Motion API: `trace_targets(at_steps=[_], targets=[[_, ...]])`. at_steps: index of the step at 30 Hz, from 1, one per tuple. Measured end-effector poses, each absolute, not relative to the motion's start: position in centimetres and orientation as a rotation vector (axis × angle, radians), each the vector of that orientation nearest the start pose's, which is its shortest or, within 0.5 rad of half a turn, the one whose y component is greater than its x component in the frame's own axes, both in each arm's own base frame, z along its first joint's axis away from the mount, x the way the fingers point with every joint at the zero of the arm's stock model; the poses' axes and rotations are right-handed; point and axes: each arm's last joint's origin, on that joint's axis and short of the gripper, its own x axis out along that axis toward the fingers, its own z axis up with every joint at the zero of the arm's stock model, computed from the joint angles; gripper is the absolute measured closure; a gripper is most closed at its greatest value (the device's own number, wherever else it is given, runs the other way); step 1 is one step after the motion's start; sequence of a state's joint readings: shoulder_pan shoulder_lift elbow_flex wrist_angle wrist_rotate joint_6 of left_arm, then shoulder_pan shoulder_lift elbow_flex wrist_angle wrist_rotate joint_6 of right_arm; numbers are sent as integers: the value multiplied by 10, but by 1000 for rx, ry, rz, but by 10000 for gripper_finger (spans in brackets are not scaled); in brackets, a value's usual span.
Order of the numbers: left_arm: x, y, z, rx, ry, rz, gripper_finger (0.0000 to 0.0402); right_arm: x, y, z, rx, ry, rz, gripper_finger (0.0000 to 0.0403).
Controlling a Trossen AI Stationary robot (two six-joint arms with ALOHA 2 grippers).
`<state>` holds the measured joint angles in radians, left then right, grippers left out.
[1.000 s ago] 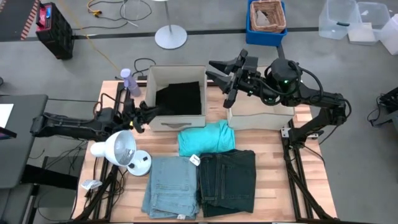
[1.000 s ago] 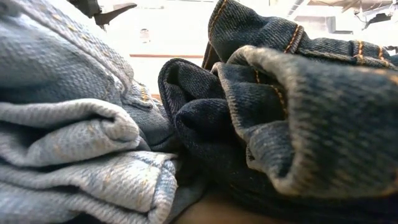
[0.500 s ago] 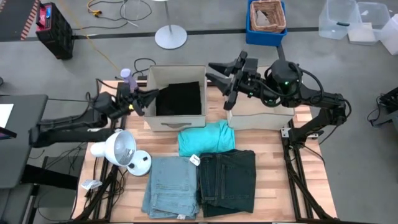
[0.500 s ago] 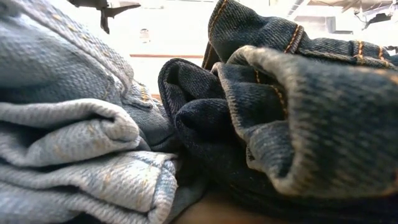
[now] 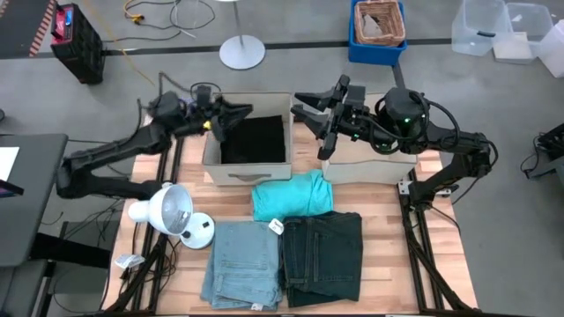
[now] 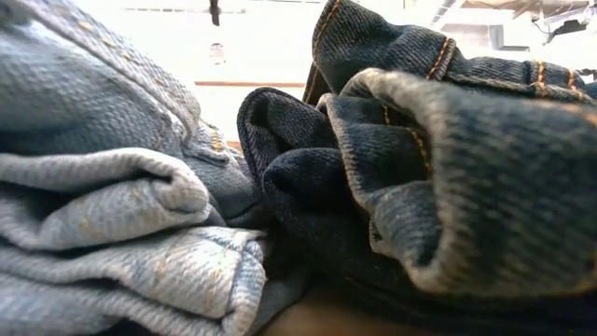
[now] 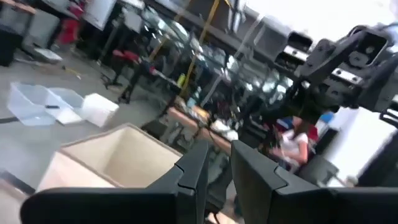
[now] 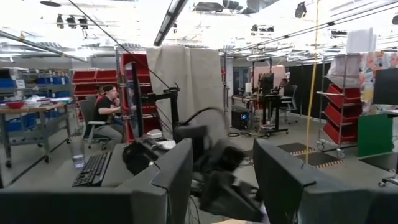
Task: Sort clothes
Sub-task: Put the light blue pants into the right laundry organizer
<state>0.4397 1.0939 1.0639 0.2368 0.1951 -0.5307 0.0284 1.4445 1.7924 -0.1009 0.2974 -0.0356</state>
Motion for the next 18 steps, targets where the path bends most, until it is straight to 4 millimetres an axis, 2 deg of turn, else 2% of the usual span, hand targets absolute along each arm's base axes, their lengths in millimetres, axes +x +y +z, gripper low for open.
trace_targets(at_steps=[3, 8, 13, 18], targets=[[243, 106, 416, -447, -168, 148, 335, 289, 2, 529, 6, -240, -263, 223], [281, 121, 415, -440, -36, 102, 335, 289, 5, 529, 5, -239, -252, 223], [315, 127, 402, -438, 84, 30, 335, 289, 10, 528, 1, -236, -237, 223], [343, 118, 384, -404, 208, -51, 335, 289, 14, 527, -12, -223, -224, 223]])
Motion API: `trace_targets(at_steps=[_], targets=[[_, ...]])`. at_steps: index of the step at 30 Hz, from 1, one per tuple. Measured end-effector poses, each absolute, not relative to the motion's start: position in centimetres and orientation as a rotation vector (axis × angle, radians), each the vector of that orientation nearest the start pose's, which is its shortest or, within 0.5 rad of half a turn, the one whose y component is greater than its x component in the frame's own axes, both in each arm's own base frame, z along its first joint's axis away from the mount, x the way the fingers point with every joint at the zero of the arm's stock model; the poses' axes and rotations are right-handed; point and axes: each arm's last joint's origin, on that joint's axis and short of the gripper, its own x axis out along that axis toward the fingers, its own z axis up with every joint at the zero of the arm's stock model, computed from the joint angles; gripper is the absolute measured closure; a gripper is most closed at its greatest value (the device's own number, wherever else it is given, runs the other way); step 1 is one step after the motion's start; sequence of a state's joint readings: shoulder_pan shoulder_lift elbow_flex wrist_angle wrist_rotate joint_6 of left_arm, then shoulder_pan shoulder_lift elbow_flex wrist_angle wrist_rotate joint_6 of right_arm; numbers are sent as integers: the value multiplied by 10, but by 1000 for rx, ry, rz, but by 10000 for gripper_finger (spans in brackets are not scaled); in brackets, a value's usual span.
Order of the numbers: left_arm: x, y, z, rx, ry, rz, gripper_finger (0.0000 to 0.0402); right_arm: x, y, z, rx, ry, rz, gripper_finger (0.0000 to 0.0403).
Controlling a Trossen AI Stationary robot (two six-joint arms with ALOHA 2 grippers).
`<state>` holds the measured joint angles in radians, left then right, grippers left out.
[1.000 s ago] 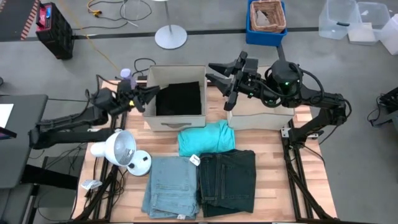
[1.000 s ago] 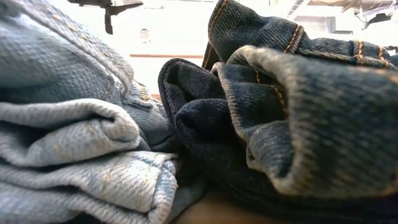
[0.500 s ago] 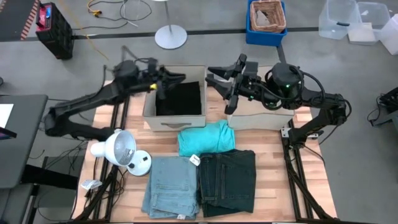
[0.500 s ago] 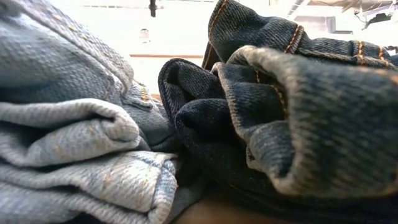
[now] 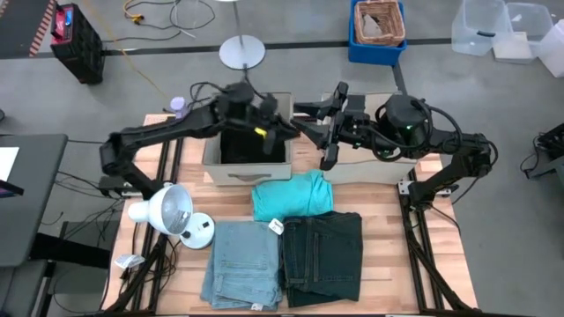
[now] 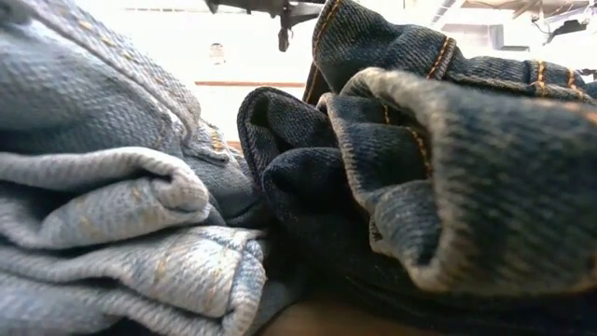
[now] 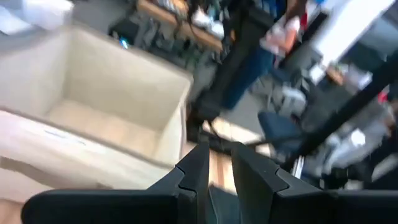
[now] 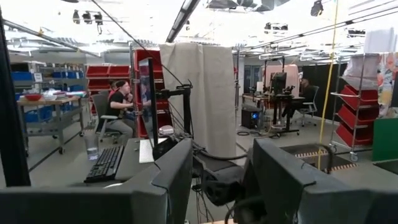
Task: Sort clothes
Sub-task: Put the light blue pants into the right laundry organizer
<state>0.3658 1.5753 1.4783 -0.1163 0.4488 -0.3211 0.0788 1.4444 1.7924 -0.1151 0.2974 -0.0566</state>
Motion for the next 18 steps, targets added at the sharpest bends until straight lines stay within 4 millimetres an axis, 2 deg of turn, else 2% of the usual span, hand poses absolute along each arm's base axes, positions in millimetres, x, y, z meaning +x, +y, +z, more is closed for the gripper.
trace_targets(at_steps=[8, 12, 18], targets=[[380, 90, 356, -340, 368, -146, 335, 290, 14, 525, -15, -200, -225, 223], [392, 72, 350, -295, 393, -177, 335, 290, 14, 525, -15, -198, -225, 223], [406, 58, 335, -256, 462, -181, 335, 290, 14, 525, -14, -199, -225, 223]])
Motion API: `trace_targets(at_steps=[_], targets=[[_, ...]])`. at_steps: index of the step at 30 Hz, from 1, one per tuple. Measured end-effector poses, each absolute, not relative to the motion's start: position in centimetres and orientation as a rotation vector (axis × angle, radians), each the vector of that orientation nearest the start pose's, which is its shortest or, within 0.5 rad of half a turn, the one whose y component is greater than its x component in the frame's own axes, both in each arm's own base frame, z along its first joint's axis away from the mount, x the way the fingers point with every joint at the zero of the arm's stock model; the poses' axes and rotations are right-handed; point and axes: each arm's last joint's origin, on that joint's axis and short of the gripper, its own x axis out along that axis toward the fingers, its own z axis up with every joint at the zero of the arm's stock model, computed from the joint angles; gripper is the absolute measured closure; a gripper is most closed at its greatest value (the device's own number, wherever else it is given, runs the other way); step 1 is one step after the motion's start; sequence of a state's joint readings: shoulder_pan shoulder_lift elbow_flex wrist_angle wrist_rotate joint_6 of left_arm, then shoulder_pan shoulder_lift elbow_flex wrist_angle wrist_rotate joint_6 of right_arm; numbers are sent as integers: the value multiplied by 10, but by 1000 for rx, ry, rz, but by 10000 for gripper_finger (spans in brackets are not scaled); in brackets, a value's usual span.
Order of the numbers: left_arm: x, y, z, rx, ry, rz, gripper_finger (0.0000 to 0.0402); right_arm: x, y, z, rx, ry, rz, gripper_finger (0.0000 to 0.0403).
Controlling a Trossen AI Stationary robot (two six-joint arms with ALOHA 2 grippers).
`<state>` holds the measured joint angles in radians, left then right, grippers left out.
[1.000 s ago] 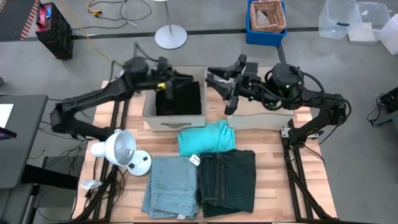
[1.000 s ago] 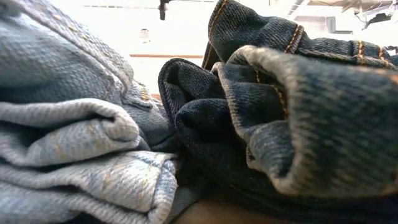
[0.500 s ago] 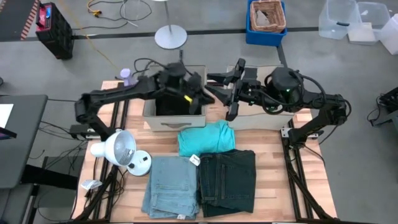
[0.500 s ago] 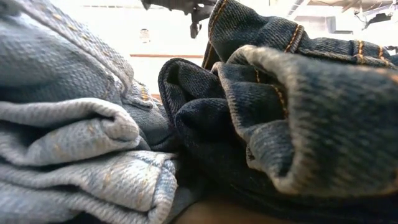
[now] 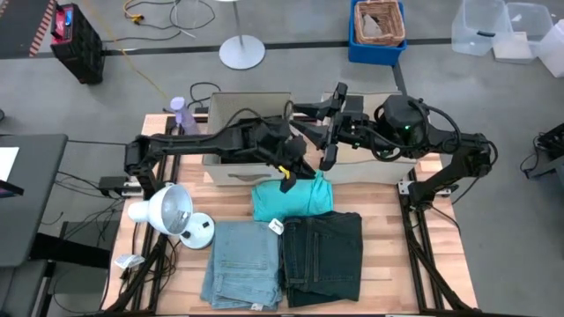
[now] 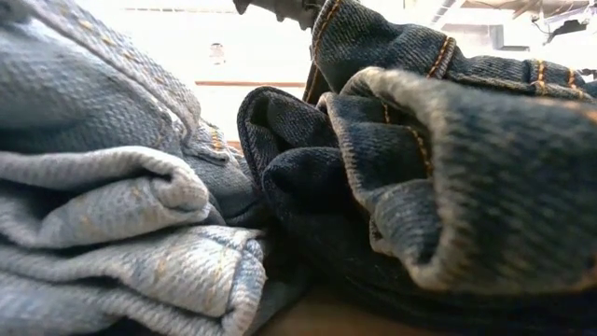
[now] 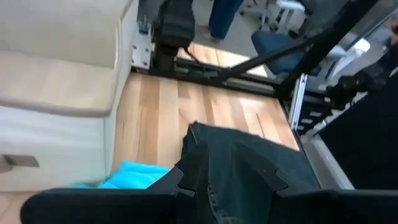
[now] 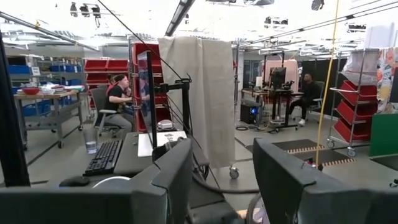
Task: Sort clothes
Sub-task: Put the light blue pants into the right laundry organizer
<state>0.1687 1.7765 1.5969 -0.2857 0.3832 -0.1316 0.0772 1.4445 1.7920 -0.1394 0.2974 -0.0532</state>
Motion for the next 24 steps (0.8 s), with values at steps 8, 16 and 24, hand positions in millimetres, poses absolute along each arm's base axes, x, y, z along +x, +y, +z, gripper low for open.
trace_targets(at_steps=[8, 16, 24], targets=[[418, 56, 308, -257, 557, -136, 335, 290, 14, 525, -13, -199, -225, 223], [415, 47, 301, -163, 636, -116, 335, 290, 14, 524, -13, -194, -225, 223], [419, 7, 302, 48, 615, -223, 335, 290, 14, 523, -17, -176, -225, 223]])
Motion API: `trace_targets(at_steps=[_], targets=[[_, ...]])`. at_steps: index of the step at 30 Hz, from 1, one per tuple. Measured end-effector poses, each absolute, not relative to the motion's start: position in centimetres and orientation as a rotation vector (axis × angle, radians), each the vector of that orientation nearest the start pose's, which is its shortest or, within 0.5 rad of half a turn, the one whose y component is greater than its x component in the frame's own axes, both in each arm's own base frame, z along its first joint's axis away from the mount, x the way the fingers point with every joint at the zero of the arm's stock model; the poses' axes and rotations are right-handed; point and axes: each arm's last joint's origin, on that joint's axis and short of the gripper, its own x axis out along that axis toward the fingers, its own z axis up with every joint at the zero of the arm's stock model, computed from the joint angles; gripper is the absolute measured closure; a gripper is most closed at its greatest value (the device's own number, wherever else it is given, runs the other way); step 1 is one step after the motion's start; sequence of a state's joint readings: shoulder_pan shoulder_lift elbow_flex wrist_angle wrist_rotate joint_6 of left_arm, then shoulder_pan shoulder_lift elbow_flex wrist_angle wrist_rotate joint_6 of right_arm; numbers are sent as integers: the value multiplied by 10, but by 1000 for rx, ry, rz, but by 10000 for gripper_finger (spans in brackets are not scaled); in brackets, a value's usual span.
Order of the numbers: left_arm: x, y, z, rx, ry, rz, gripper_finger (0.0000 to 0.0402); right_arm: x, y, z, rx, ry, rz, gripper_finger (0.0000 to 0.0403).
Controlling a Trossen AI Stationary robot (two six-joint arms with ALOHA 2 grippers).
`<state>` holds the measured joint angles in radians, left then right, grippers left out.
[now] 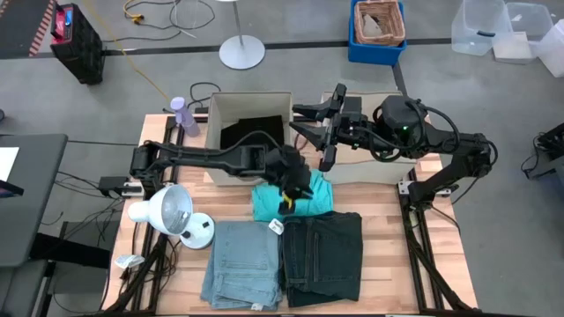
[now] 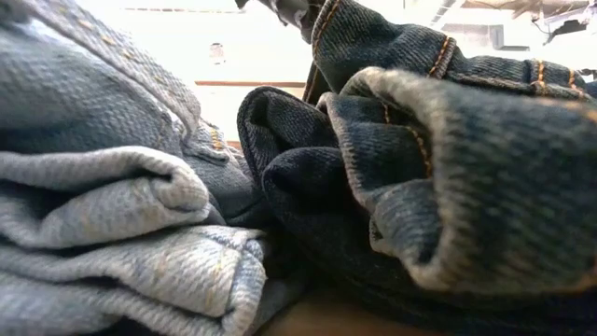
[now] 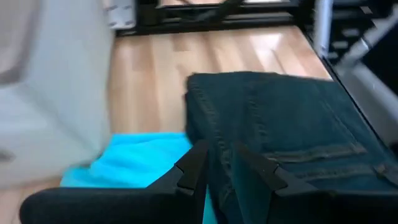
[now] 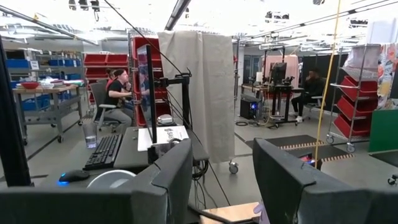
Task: Sort clothes
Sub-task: Put the light blue pants into the right laundry organizer
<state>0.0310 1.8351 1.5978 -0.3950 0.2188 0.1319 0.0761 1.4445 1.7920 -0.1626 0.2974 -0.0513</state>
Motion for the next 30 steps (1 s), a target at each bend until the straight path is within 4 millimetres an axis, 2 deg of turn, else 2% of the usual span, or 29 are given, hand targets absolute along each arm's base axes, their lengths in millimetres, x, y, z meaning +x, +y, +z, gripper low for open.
trace_targets(at_steps=[4, 8, 19, 30], targets=[[417, -11, 300, 169, 641, -221, 333, 290, 14, 523, -18, -173, -225, 223], [416, -17, 299, 270, 653, -216, 321, 290, 14, 522, -19, -172, -225, 223], [409, -19, 290, 370, 770, -215, 241, 290, 14, 523, 0, -175, -221, 223], [403, -18, 278, 464, 865, -248, 235, 290, 15, 522, 2, -174, -220, 223]])
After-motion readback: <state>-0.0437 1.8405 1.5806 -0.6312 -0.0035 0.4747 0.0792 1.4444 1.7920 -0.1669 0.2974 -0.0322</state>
